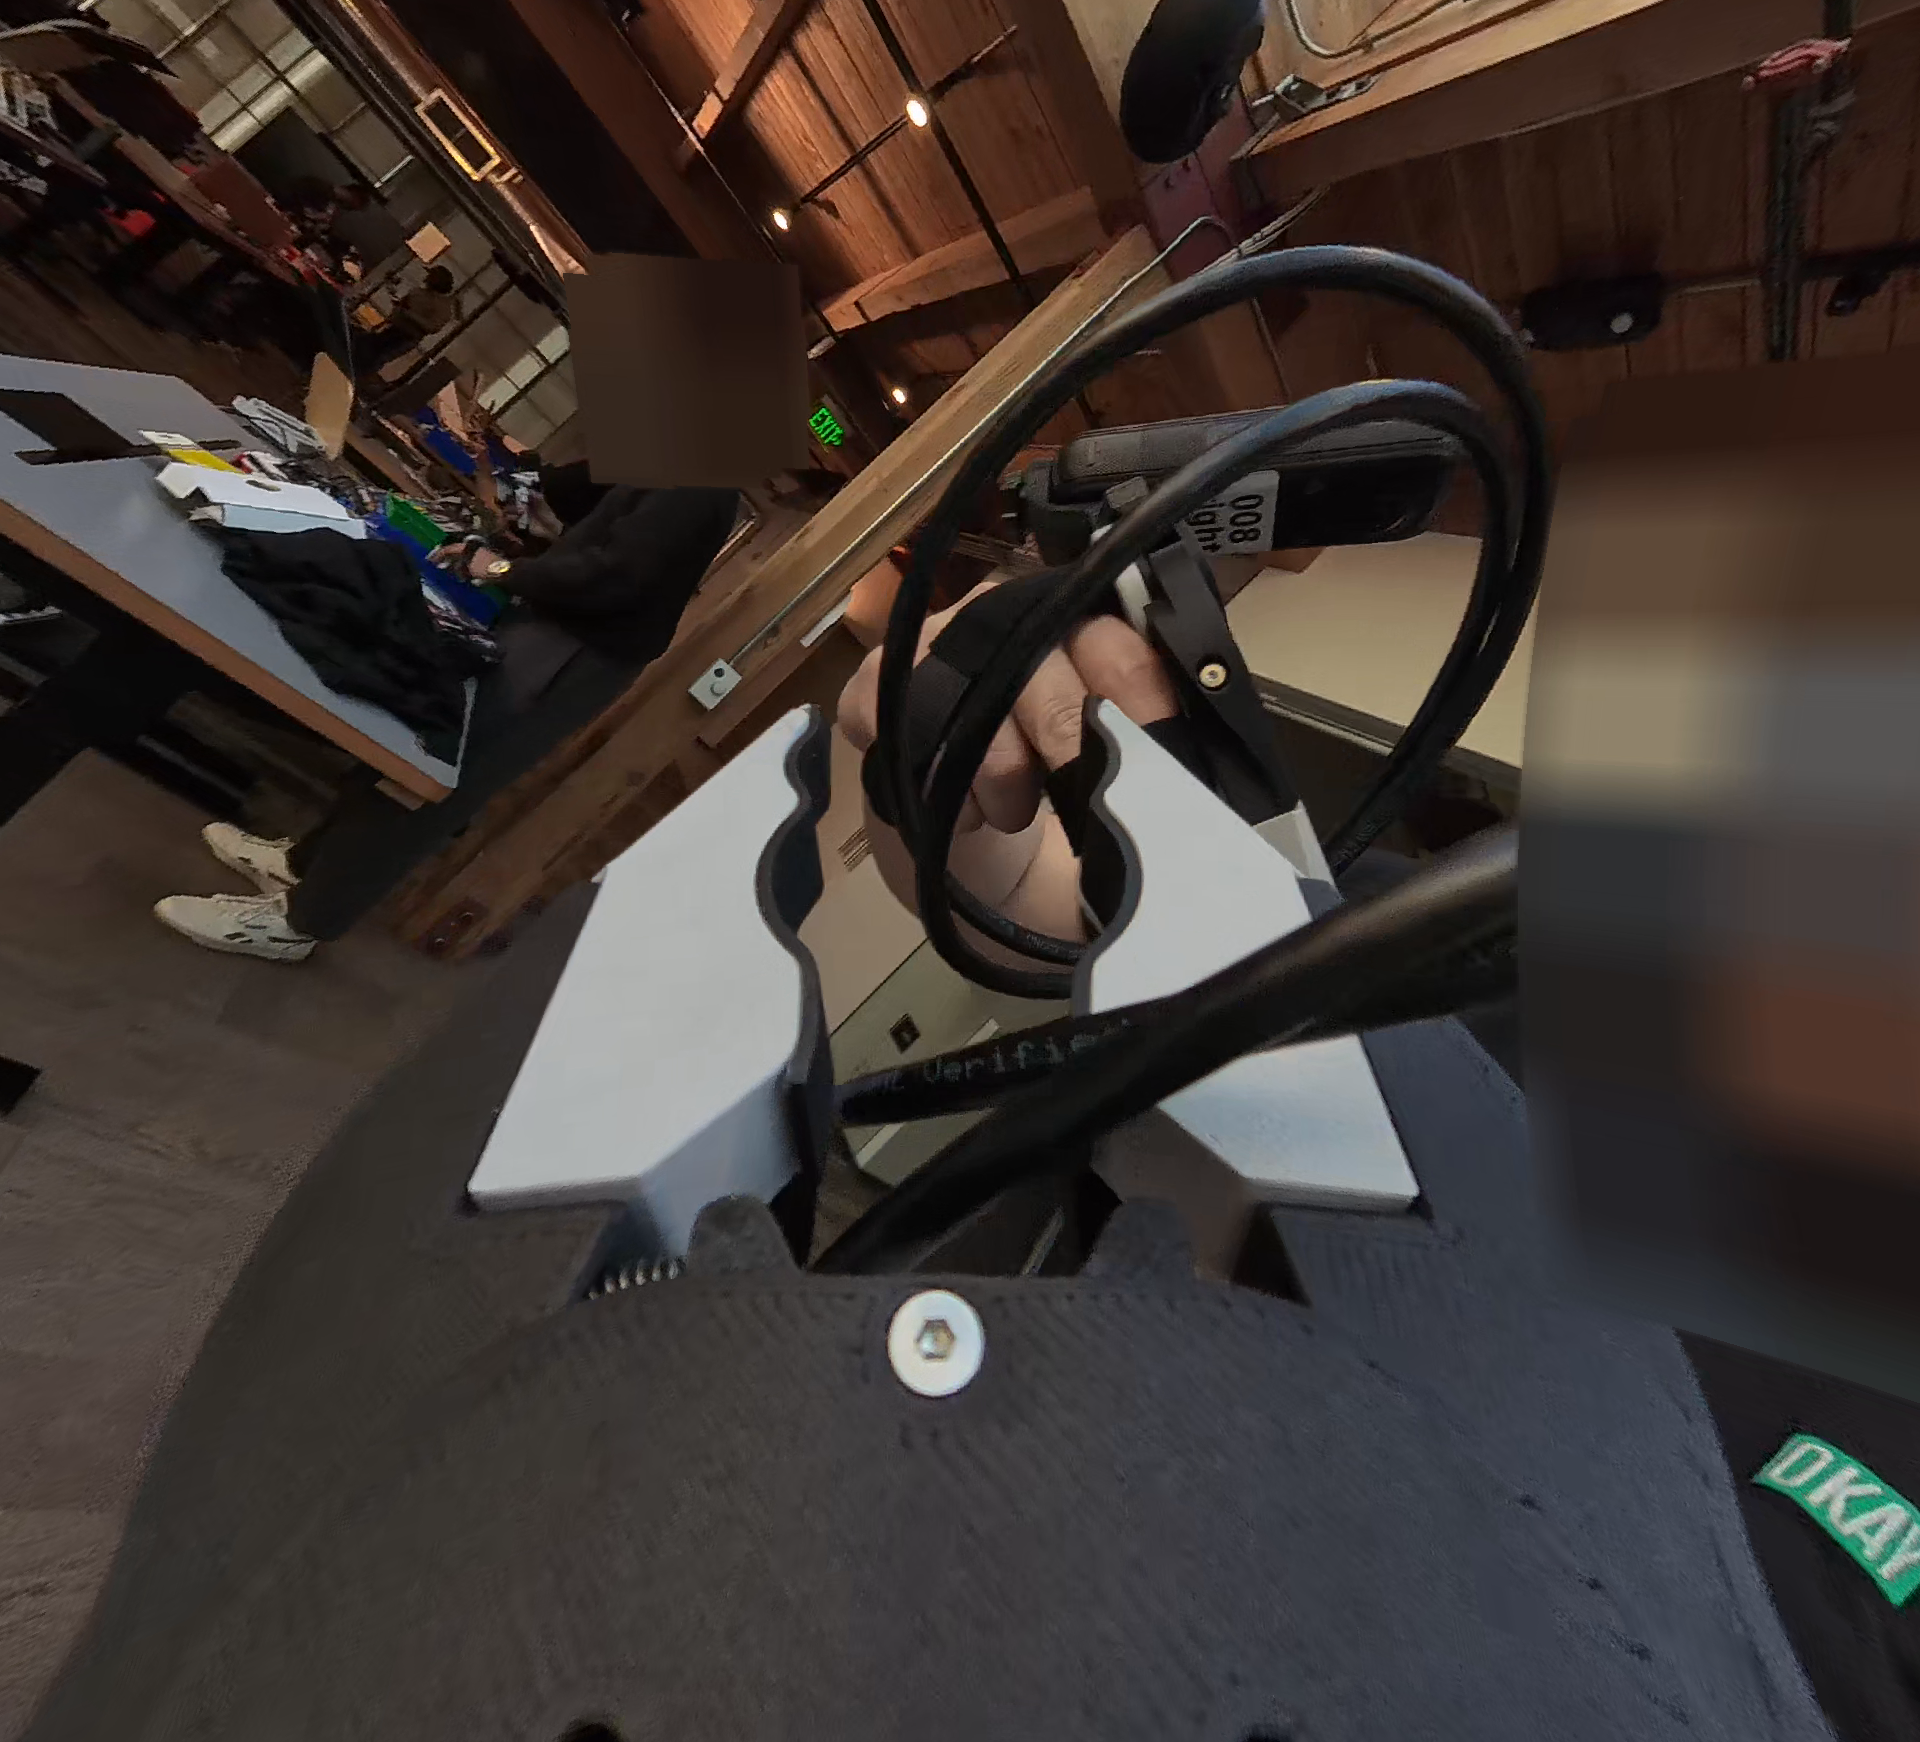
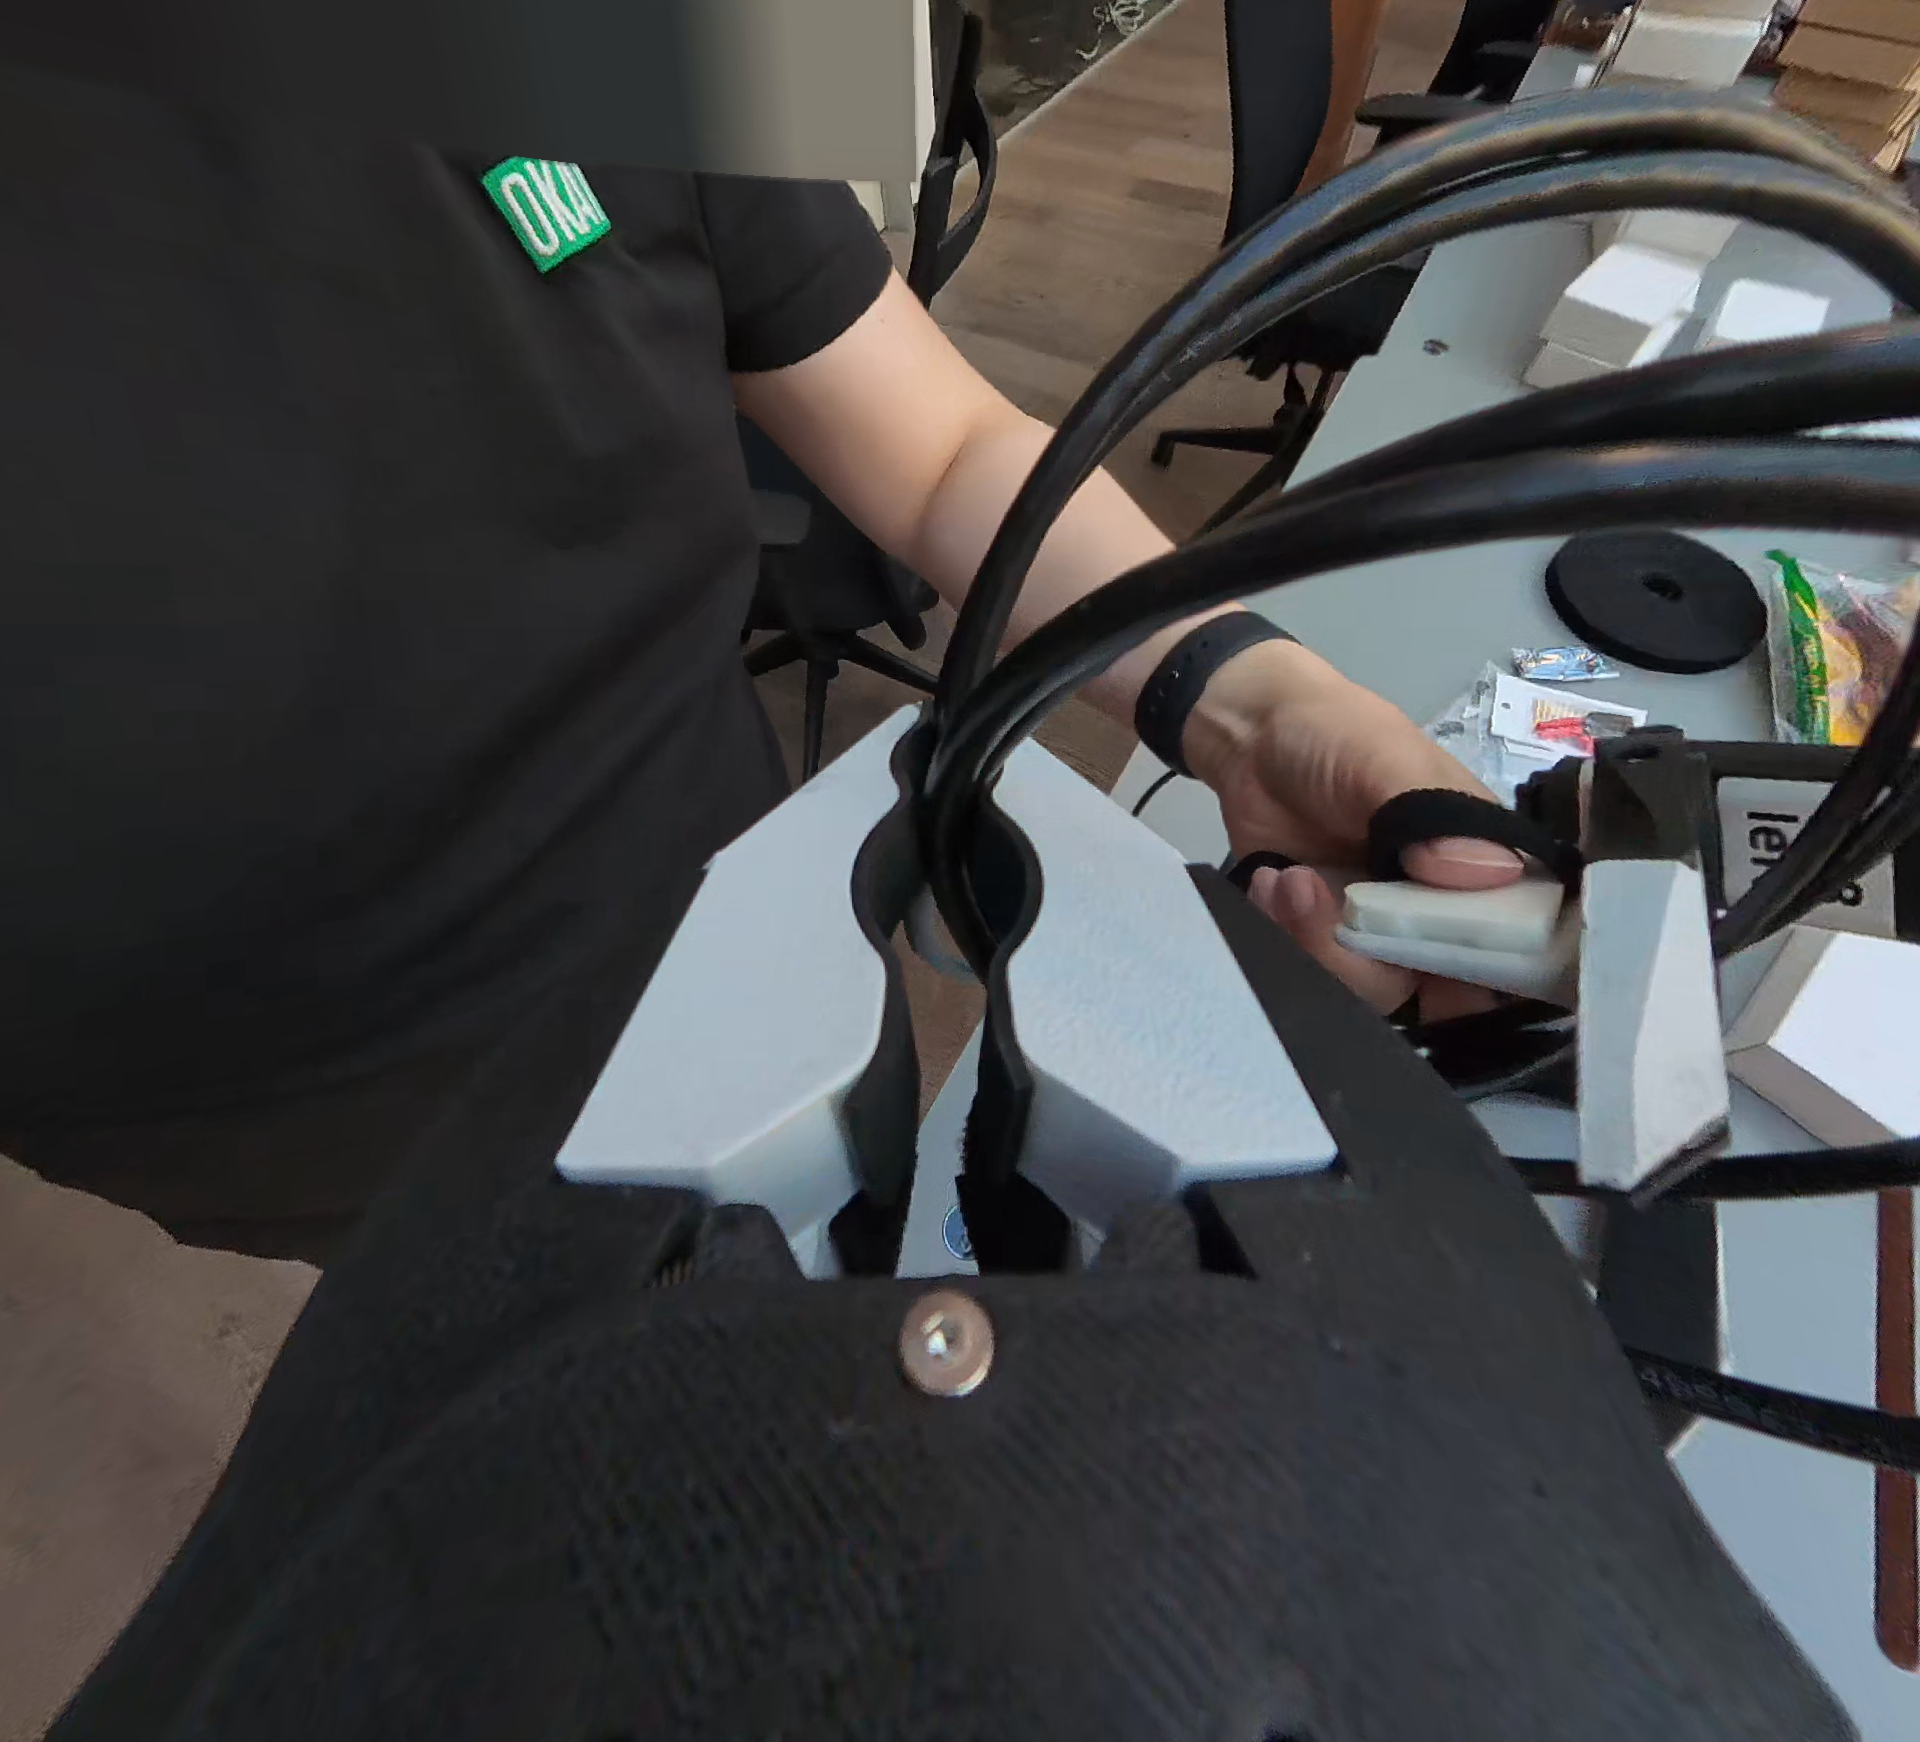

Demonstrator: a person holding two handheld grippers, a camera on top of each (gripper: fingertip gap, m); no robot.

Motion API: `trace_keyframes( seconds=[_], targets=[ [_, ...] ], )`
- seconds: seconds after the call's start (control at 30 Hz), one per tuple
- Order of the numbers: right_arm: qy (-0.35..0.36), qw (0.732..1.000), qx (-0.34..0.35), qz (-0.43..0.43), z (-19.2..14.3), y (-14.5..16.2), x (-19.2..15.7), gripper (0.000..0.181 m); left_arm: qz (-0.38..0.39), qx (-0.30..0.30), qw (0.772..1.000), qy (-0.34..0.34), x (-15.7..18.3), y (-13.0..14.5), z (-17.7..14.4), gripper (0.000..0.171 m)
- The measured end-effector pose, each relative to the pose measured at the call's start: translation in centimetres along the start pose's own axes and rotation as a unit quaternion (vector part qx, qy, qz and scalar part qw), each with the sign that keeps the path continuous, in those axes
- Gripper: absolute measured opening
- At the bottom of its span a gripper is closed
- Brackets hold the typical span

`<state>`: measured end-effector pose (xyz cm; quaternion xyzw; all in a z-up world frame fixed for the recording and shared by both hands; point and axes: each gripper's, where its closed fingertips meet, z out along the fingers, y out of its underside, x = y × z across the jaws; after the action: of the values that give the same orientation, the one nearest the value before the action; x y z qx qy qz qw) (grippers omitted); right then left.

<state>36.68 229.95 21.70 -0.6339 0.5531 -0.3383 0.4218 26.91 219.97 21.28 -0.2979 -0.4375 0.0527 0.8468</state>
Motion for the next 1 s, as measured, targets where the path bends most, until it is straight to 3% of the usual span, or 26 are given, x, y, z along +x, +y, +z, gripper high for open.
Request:
trace_keyframes(
  seconds=[0.1,0.3,0.4,0.5,0.6,0.77,0.9,1.0],
  targets=[
    [0.001,1.0,0.01,-0.017,-0.3,-0.3,-0.3,0.0,-0.035,0.011,0.999,0.027,0.8,-0.3,1.1,0.04],
    [0.003,0.998,-0.048,-0.047,0.2,1.5,-1.2,0.0,-0.035,-0.001,0.999,-0.004,-0.3,0.0,1.9,0.043],
    [0.0,0.999,-0.009,-0.037,-0.9,0.4,-1.5,0.0,-0.013,-0.036,0.998,-0.043,-1.2,0.9,1.8,0.046],
    [-0.012,0.999,0.032,-0.028,-2.2,-0.6,-2.0,0.0,0.006,-0.082,0.995,-0.063,-1.1,1.6,1.7,0.055],
    [-0.013,0.998,0.059,-0.017,-3.4,-0.9,-2.0,0.0,-0.024,-0.109,0.992,-0.057,-0.3,1.6,1.2,0.075],
    [-0.018,0.992,0.126,0.003,-5.7,-1.6,-2.3,0.0,-0.056,-0.041,0.997,-0.034,0.7,-0.9,-1.4,0.095],
    [-0.003,0.989,0.144,0.018,-6.3,-1.2,-1.6,0.0,0.006,-0.018,0.998,-0.063,0.4,-1.1,-4.2,0.097],
    [-0.014,0.987,0.159,0.024,-6.5,-1.3,-1.6,0.0,0.103,-0.059,0.98,-0.162,-2.1,0.5,-6.2,0.09]
  ],
)
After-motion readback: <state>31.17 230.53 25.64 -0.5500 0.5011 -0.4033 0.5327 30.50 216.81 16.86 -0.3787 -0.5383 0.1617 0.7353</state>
